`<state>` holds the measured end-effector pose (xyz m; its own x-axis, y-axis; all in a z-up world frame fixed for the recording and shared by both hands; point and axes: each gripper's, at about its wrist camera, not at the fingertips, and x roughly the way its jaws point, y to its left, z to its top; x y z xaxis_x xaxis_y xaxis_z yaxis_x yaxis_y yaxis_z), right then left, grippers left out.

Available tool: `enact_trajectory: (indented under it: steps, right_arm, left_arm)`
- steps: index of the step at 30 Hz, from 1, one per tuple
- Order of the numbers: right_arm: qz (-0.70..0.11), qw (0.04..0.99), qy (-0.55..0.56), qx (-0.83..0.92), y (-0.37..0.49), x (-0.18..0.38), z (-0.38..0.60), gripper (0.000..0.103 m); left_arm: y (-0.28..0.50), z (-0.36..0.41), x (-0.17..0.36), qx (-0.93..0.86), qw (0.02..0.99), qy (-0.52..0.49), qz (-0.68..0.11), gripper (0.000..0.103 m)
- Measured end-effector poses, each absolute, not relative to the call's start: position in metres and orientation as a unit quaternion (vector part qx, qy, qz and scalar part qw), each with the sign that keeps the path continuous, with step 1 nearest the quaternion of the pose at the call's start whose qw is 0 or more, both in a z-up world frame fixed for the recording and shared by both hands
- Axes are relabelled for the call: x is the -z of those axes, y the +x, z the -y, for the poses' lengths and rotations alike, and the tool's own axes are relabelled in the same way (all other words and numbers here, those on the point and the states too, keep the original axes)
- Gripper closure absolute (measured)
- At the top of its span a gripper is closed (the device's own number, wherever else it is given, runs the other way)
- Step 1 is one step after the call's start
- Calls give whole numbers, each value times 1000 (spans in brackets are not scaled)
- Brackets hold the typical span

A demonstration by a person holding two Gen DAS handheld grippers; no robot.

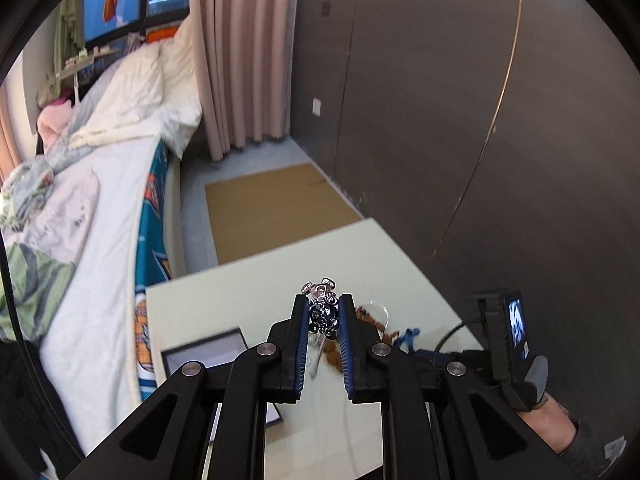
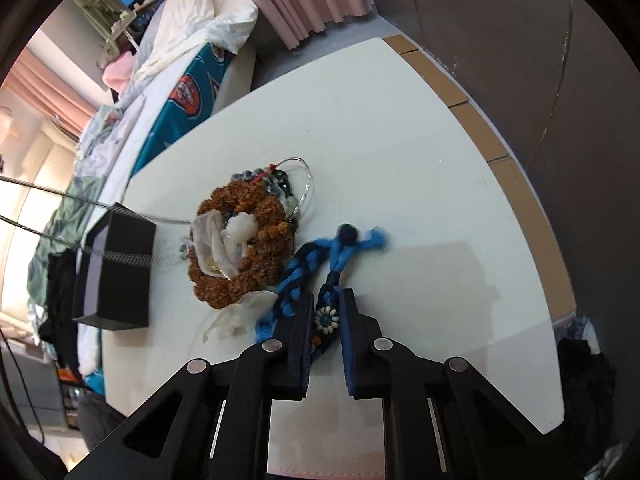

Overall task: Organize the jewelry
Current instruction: 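Grasp the blue braided cord with the right gripper while the left gripper lifts the chain, then lower the chain into the black box with the left gripper while the right gripper carries the cord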

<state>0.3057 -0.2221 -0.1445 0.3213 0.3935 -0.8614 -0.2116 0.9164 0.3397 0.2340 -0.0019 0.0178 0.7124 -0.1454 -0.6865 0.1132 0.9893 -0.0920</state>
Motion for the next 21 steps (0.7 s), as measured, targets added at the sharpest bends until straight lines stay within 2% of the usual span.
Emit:
enact_trajectory:
  steps: [21]
  right_arm:
    - [-429,852,116,-275,250,30,216,89]
  left_arm:
    - [201,-38,-129,34,967,9,-251,88]
